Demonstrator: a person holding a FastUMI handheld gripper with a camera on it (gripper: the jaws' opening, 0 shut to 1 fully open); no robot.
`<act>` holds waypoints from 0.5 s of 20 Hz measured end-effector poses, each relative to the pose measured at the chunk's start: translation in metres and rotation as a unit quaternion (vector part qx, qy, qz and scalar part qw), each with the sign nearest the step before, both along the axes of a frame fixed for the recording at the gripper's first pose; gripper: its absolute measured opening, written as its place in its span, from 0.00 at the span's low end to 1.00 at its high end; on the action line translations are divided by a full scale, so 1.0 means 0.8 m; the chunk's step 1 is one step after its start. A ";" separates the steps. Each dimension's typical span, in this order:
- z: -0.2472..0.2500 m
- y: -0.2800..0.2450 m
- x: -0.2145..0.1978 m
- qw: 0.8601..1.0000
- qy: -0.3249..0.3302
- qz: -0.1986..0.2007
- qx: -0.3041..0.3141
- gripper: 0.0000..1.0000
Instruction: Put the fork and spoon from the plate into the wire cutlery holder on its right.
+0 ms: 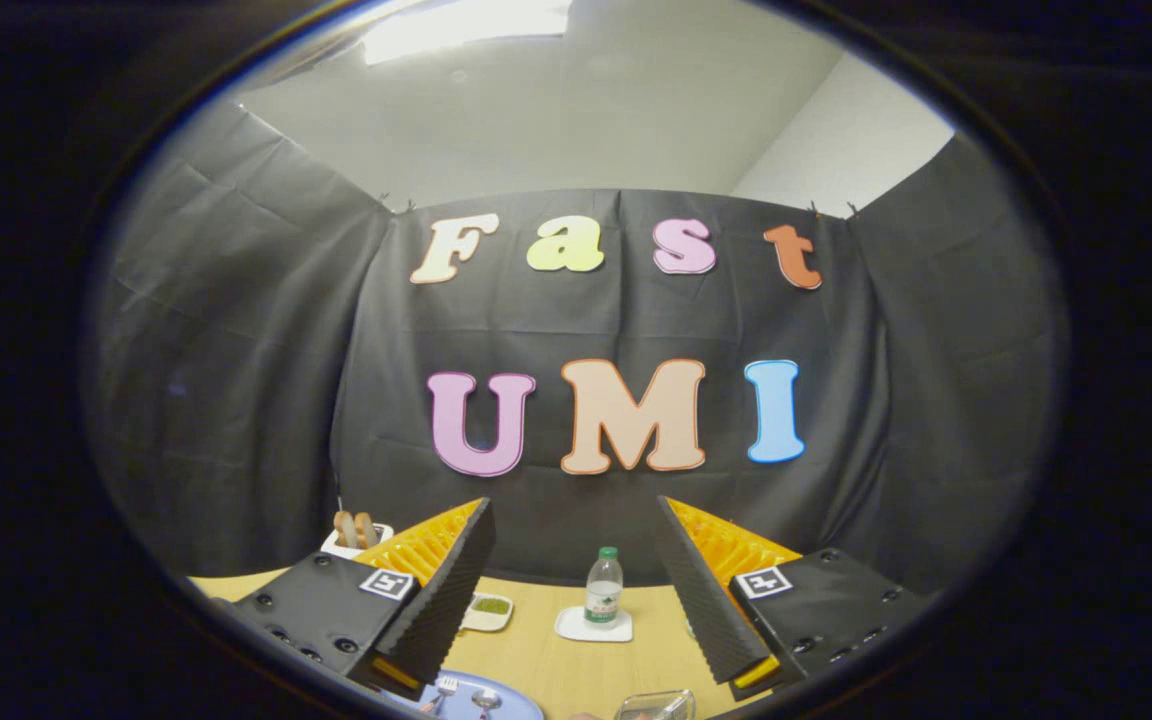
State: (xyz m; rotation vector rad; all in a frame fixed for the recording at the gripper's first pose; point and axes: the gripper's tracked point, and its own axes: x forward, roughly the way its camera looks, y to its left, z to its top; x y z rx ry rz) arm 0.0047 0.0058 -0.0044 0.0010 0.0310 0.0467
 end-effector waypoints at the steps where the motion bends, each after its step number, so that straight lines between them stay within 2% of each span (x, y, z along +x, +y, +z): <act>1: -0.003 0.003 -0.001 1.000 0.004 0.004 0.000 1.00; 6: -0.049 0.020 -0.005 0.997 0.064 0.035 -0.017 1.00; 10: -0.097 0.050 -0.016 0.989 0.123 0.074 -0.026 1.00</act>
